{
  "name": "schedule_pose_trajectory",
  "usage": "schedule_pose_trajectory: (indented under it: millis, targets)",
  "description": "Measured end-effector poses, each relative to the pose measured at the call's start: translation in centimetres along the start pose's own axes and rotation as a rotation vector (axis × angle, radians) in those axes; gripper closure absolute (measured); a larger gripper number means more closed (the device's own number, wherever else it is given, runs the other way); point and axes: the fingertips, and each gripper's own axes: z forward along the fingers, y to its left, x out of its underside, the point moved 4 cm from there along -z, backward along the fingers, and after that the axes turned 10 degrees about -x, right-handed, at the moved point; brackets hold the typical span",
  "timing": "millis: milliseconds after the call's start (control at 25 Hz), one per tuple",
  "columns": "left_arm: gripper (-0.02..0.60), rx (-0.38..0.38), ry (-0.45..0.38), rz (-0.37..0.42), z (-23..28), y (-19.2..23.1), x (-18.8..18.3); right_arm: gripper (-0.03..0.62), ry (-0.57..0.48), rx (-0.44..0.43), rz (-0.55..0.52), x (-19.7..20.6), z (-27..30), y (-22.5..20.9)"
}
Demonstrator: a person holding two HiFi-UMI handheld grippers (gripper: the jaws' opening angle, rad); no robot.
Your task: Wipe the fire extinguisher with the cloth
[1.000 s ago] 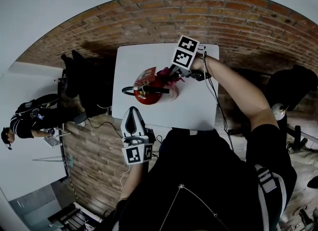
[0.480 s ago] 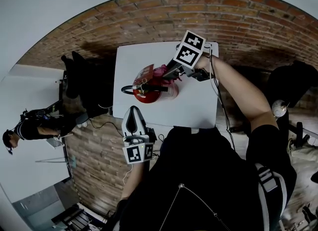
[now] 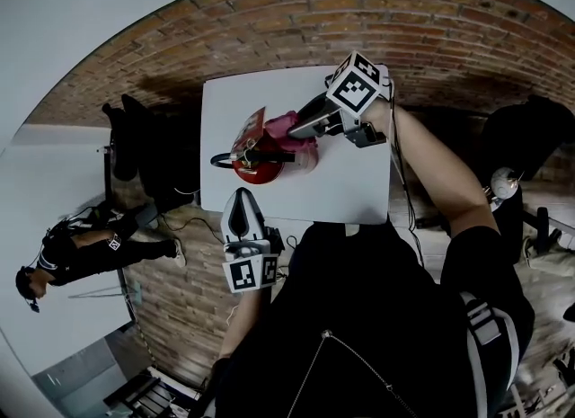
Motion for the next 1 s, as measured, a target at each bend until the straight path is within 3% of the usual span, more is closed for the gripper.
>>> schedule_pose_trajectory:
  millis: [320, 520, 760, 1000]
  targets:
    - [0.571, 0.007, 0.036, -0.002, 0.6, -0.4, 0.8, 0.488, -0.102, 0.089, 0.116, 3.6, -3.6, -4.9]
    - [0.571, 0.031, 0.032, 0.04, 0.6, -0.3, 1.7, 0.488, -0.127, 0.123, 0.21, 6.8, -4.7, -8.7]
    - [0.571, 0.021, 0.09, 0.022, 0.9, -0.7, 2.4, 0.488, -0.108, 0.171, 0.283, 10.1, -5.1, -12.8]
    - [0.571, 0.003, 0.128, 0.017, 1.1, -0.5, 3.4, 0.488, -0.046, 0.272, 0.34, 13.2, -4.6, -17.6]
